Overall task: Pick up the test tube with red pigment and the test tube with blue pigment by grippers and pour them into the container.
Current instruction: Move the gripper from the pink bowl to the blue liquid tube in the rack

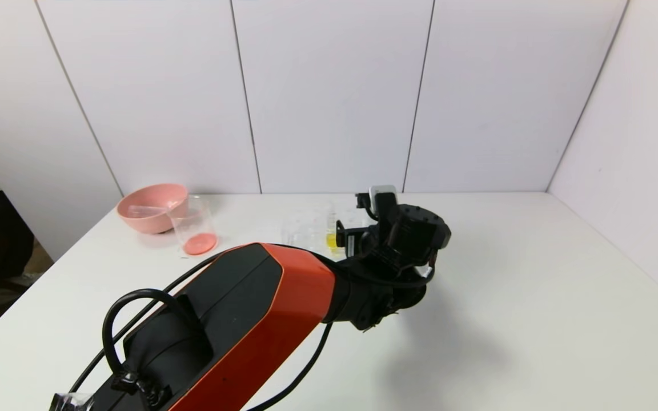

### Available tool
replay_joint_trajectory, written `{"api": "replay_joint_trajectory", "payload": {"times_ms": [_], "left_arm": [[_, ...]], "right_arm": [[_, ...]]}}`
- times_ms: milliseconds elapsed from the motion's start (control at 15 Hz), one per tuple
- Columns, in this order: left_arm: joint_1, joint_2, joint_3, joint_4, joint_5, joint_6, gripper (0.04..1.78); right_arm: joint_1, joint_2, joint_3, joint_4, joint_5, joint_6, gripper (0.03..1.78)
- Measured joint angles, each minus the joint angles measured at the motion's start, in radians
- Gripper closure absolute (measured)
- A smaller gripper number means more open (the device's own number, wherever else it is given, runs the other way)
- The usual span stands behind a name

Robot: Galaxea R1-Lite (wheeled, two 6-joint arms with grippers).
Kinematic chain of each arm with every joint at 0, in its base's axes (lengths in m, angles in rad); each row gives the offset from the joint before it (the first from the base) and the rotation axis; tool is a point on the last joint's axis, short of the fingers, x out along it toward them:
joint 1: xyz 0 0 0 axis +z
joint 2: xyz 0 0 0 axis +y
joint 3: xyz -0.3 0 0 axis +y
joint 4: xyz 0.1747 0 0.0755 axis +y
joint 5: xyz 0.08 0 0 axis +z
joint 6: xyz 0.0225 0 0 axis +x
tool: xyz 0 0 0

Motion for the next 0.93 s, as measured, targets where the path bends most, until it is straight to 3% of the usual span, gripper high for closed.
{"api": "replay_joint_trajectory", "payload": {"times_ms": [933], "left_arm": [[-0.002, 0.053, -0.082, -0.001, 0.000, 0.027, 0.04]], "right_arm": [[0.000, 0.000, 0.000, 0.000, 0.000, 0.000, 0.04]]}}
